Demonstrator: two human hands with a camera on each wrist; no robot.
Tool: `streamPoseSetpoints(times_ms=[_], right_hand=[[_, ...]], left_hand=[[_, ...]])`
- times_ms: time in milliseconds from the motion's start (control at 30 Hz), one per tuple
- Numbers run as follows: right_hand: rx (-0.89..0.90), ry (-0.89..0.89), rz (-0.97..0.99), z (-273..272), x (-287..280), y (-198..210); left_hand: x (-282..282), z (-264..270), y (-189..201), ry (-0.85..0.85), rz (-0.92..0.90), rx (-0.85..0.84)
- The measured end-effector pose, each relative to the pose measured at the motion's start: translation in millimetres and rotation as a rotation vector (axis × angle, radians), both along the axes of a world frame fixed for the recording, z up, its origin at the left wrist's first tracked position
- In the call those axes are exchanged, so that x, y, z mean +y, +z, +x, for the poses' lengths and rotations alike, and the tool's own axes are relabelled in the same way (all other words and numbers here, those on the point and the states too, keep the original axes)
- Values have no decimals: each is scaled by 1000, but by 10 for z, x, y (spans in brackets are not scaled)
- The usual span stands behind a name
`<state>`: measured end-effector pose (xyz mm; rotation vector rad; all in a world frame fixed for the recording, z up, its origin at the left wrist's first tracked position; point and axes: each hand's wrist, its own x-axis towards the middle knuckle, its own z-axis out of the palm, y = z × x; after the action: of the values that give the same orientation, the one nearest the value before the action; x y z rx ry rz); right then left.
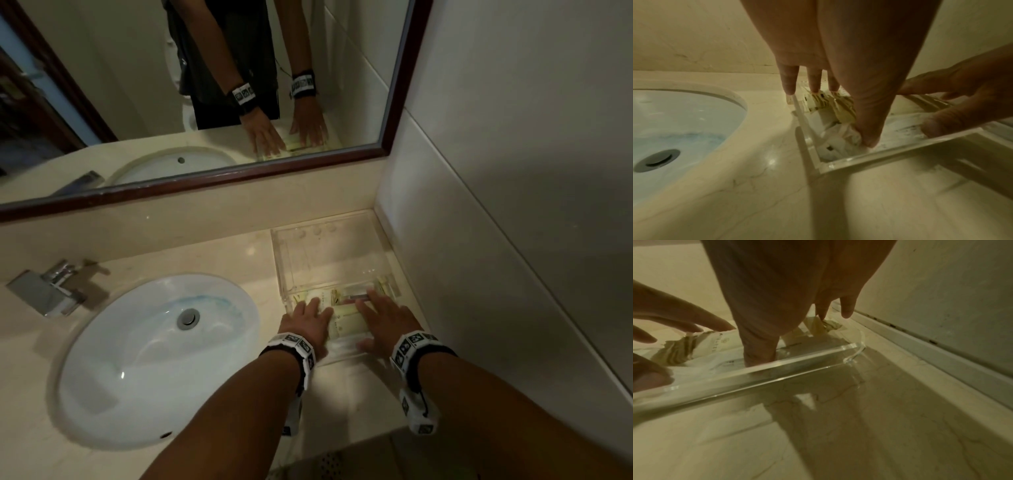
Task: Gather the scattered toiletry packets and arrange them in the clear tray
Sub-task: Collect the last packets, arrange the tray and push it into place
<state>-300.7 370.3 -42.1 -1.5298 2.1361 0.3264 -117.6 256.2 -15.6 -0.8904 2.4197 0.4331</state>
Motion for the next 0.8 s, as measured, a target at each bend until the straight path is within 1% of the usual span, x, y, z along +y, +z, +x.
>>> streamPoseSetpoints(times_ms=[267, 467, 600, 800], right_hand=[[-16, -18, 42, 1, -3, 133], [-33, -46, 90, -50, 33, 192], [-30, -51, 102, -20, 21, 191], [2, -42, 89, -36, 15, 114]], left_hand=[[-33, 109, 64, -11, 16, 53], [-111, 219, 132, -42, 64, -10], [-108, 160, 161, -47, 41, -37], [-65, 126, 74, -4, 10, 6]])
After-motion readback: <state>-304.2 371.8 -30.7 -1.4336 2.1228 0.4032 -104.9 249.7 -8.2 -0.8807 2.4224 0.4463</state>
